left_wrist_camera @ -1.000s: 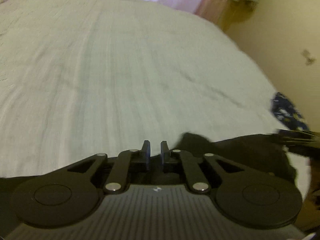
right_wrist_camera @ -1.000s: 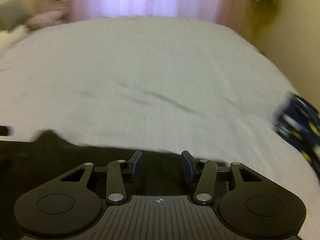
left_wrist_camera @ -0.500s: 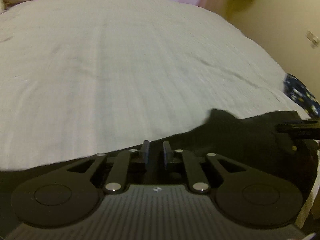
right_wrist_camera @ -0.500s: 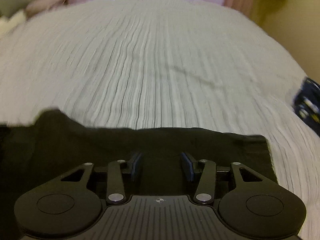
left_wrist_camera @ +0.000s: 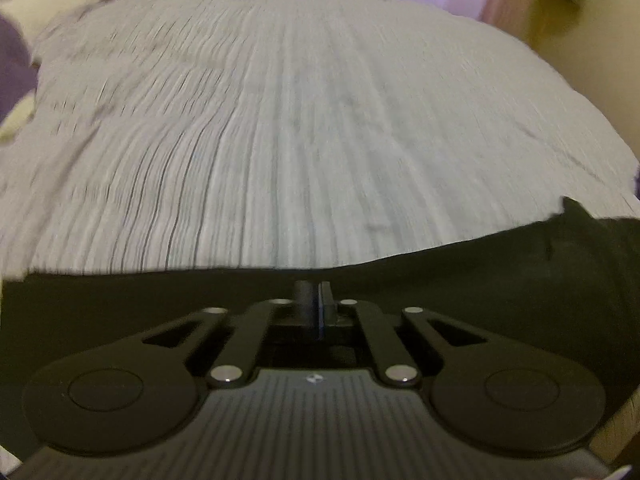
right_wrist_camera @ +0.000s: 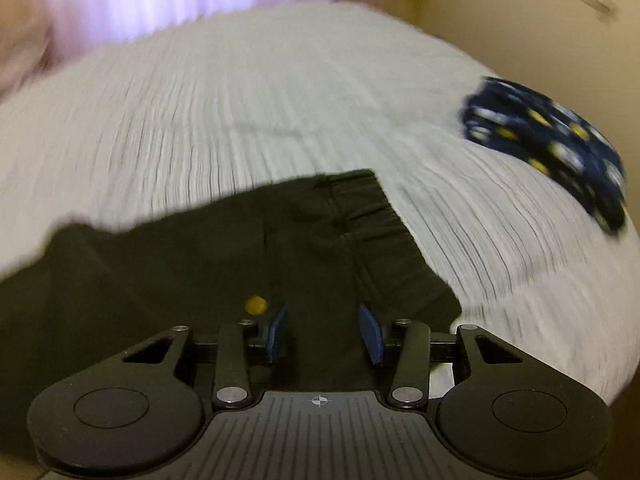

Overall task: Fold clothes
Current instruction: 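Lower the held trousers flat across the bed with both grippers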

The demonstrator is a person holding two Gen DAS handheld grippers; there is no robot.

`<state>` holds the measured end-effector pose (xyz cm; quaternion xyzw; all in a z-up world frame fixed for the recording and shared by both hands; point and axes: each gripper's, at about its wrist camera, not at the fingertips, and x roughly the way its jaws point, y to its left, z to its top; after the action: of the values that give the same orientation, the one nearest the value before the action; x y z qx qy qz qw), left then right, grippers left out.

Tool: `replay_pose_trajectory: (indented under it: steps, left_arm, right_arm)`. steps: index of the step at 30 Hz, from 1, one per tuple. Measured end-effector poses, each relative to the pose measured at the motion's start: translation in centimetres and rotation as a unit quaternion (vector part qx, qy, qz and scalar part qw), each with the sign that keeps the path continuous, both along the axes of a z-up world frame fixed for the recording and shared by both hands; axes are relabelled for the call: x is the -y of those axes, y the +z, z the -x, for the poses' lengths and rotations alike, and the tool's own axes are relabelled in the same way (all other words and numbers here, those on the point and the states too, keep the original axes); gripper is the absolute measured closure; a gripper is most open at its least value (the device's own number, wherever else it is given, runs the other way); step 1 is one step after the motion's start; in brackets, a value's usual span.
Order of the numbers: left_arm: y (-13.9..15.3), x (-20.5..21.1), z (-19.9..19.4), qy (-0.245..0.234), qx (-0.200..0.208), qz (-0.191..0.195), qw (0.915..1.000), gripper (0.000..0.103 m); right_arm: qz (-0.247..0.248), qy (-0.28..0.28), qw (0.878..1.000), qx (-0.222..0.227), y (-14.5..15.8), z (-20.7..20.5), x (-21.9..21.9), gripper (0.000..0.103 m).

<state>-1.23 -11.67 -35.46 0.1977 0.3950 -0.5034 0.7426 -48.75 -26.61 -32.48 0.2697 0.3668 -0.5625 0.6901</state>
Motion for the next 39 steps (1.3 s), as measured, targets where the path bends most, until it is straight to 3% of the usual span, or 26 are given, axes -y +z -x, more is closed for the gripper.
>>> replay_pose_trajectory:
  steps: [5,7,10,16,19,20,21,24,35,39]
  left_arm:
    - [0.8,-0.4,3.3,-0.038,-0.037,0.019,0.9984,0.096]
    - [-0.7,-0.7,3.9,-0.046,-0.042,0.001,0.9981,0.092]
    - [-2.8,-2.6,3.2,-0.033,-0.05,-0.016,0.9981,0.094]
    - [-1.3,-3.1,3.4,-0.025,-0.057,0.008,0.998,0.093]
    - [-2.2,-3.3,4.1,-0.028,-0.057,0.011,0.9979,0.093]
    - [-2.9,-3.4,4.2,-0.026,-0.054,0.015,0.9981,0.092]
    - [-3.2,-3.7,4.1,-0.022,-0.054,0.024,0.998,0.092]
    - [-4.1,-4.4,4.1,-0.016,-0.051,0.051,0.9973,0.092]
    - [-6.6,-7.3,5.6,-0.029,0.002,0.154,0.9877,0.092]
    - [-7.2,-8.1,6.4,-0.027,0.025,0.183,0.9824,0.092]
  right_arm:
    - [0.008,-0.01,1.0,0.022,0.5,-4.5,-3.6,0.058]
    - [-0.009,-0.003,1.0,-0.014,-2.2,-5.8,-4.4,0.059]
    - [0.003,0.02,0.999,-0.035,-2.8,-6.3,-5.5,0.058]
    - [0.046,0.024,0.998,-0.029,0.0,-5.0,-6.6,0.058]
    - [0.063,0.043,0.996,-0.037,-0.7,-4.3,-6.1,0.058]
    - [0.05,0.057,0.996,-0.049,-2.2,-3.9,-6.2,0.058]
    - [0.039,0.071,0.995,-0.06,-3.7,-3.6,-6.4,0.058]
    - [0.078,0.078,0.994,-0.026,-5.4,-2.2,-7.8,0.058]
    - [0.226,0.099,0.969,0.017,-7.7,-0.6,-11.5,0.058]
    - [0.255,0.083,0.963,0.02,-8.2,-0.9,-12.0,0.058]
